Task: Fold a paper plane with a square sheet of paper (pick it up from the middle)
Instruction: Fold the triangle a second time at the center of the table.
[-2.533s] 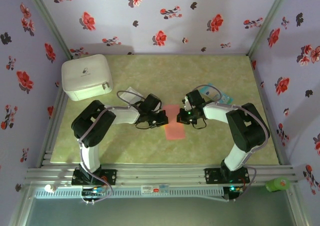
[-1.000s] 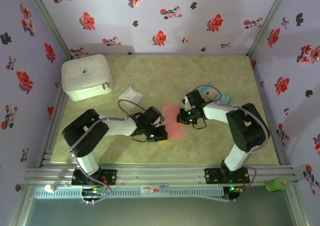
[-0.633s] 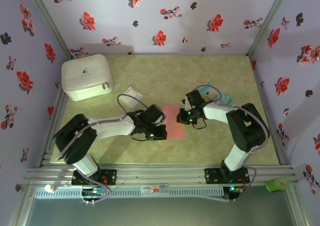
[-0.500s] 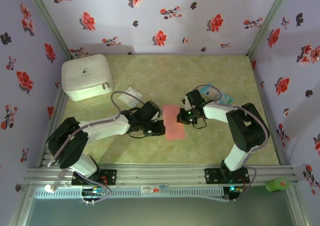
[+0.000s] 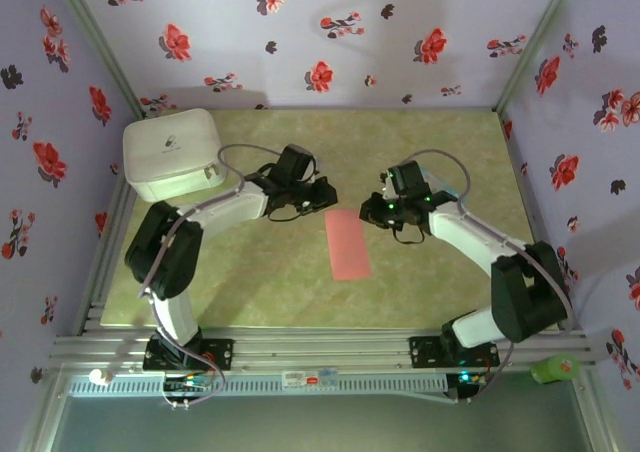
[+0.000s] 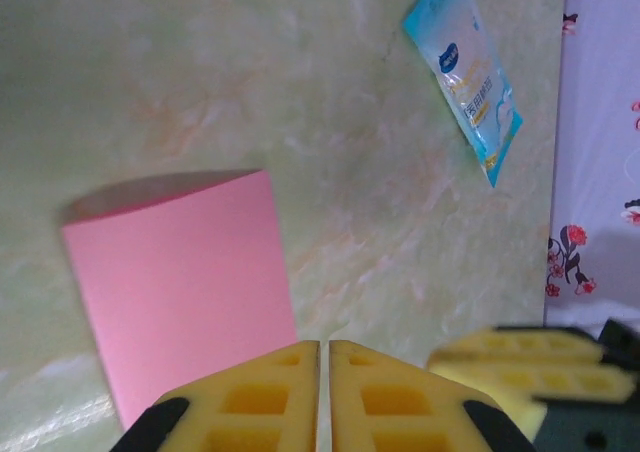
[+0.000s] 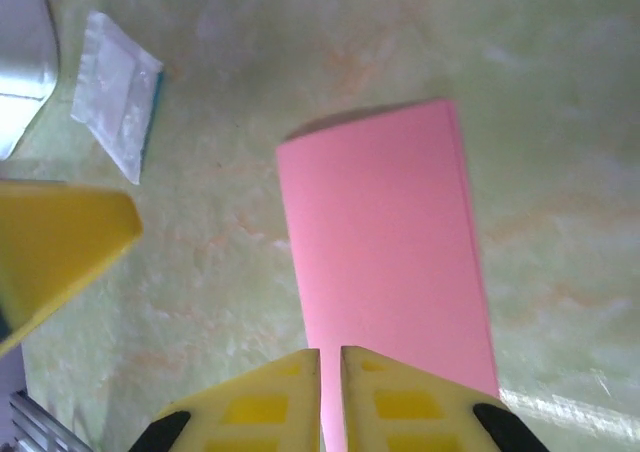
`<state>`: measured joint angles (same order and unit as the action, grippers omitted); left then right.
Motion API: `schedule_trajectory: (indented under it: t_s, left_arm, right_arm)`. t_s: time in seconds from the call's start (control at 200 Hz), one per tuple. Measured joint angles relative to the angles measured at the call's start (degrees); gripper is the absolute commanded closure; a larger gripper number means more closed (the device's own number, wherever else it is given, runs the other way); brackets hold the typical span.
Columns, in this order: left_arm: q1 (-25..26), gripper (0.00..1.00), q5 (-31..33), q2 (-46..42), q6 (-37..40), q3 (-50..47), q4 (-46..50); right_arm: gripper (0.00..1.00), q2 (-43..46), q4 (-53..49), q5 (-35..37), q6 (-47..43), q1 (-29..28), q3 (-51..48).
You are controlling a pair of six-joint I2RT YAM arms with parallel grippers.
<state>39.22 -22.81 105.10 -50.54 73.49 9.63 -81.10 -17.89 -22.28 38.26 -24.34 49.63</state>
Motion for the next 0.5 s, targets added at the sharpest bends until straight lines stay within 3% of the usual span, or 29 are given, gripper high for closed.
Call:
schedule_trajectory:
  t_s: [0.25,0.5]
  left_arm:
    - [-0.57,0.89,-2.6,8.22,0.37,1.57,0.33]
    - [-2.27,0.89,-3.78,9.92,0.15,0.48,-2.56]
  right_arm:
    - [0.84,2.95,0.0,-0.87,5.38,0.09,-10.51]
    - [0.83,2.43,1.49,-4.39,6.43,0.09,-12.96]
